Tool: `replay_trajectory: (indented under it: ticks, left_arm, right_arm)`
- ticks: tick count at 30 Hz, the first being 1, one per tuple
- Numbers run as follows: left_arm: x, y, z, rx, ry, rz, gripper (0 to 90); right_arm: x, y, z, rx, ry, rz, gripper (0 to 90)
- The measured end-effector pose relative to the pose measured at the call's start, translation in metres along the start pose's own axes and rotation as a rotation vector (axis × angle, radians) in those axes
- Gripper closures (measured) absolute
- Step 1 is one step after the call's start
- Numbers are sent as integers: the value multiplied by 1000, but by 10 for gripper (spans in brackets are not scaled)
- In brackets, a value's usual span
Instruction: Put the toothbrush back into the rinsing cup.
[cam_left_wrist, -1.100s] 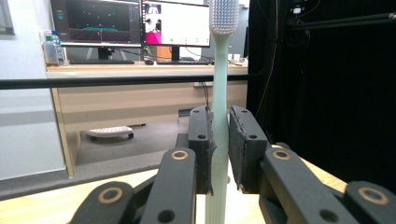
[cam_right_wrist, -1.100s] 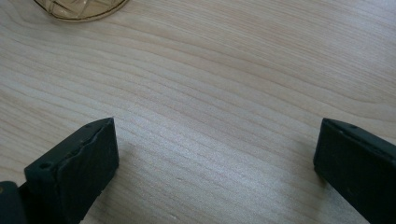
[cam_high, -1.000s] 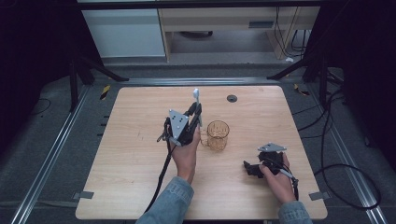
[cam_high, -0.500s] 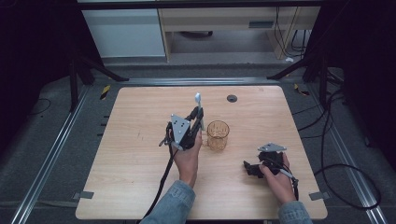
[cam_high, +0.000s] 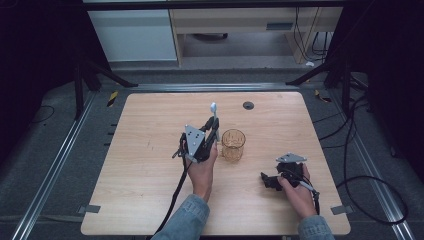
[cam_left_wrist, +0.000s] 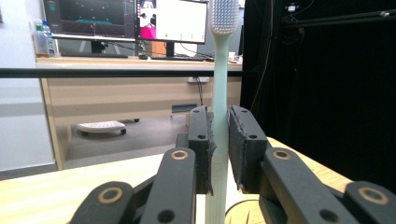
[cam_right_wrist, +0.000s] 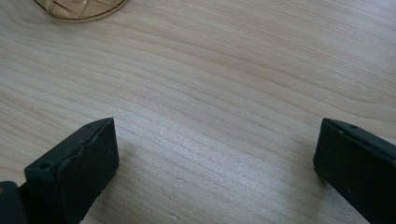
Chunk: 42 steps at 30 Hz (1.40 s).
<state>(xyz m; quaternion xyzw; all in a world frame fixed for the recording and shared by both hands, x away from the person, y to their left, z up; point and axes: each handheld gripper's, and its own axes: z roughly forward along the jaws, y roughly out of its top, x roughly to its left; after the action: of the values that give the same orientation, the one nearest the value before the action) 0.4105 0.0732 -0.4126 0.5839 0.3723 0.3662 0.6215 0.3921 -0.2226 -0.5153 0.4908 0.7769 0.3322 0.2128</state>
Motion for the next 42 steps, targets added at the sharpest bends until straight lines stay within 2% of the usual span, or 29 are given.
replay_trajectory:
  ticks: [5, 7, 22, 42]
  left_arm:
    - [-1, -3, 1, 4, -1, -4, 790]
    - [-2, -5, 2, 6, 3, 9, 790]
    - [-3, -14, 4, 13, 12, -6, 790]
    - [-2, -21, 4, 32, 15, -4, 789]
  right_arm:
    - [0, 0, 0, 0, 0, -1, 4]
    - [0, 0, 0, 0, 0, -1, 4]
    - [0, 0, 0, 0, 1, 1, 4]
    - [0, 0, 0, -1, 1, 0, 4]
